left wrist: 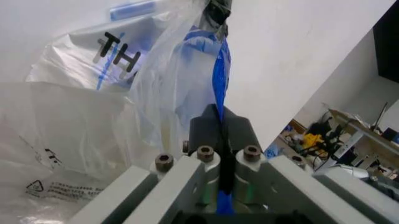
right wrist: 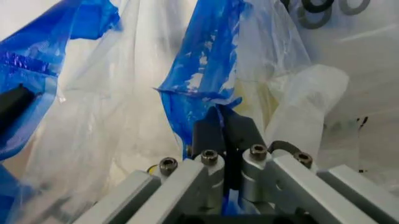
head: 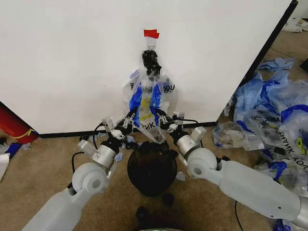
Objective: Pick up the garbage bag from the wall and place it over the trash bin.
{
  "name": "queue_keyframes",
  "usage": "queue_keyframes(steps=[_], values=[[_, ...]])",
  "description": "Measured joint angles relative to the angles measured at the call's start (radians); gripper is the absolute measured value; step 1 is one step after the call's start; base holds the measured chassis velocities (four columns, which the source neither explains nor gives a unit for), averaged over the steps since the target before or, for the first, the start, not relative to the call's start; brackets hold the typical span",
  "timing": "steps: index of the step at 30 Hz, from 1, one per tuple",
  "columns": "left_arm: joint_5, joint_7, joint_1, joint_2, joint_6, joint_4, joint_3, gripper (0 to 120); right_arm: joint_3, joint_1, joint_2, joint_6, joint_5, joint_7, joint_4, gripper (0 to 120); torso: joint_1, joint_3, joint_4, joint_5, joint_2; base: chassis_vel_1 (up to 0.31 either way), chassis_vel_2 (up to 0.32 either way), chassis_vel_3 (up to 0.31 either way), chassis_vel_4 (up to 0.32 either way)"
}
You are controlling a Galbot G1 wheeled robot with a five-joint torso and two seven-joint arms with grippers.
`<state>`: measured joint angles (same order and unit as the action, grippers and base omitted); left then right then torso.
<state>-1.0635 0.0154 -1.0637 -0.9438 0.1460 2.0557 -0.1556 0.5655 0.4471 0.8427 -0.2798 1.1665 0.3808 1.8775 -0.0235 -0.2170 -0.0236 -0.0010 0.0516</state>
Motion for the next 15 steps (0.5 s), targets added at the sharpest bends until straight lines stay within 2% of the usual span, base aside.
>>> queue_keyframes(steps=[5, 15], values=[[0.002, 0.0, -0.001, 0.0, 0.001, 0.0, 0.0, 0, -0.022, 0.016, -0.022, -0.018, 0.002, -0.012, 0.034, 0, 0.0, 0.0, 0.0001, -0.0001, 0.0, 0.0, 0.0, 0.0, 0.0], [0.002, 0.002, 0.013, -0.001, 0.001, -0.007, 0.004, 0, -0.132, 0.118, -0.13, -0.057, 0.037, -0.124, 0.142, 0, 0.0, 0.0, 0.0, 0.0001, 0.0, 0.0, 0.0, 0.0, 0.0]])
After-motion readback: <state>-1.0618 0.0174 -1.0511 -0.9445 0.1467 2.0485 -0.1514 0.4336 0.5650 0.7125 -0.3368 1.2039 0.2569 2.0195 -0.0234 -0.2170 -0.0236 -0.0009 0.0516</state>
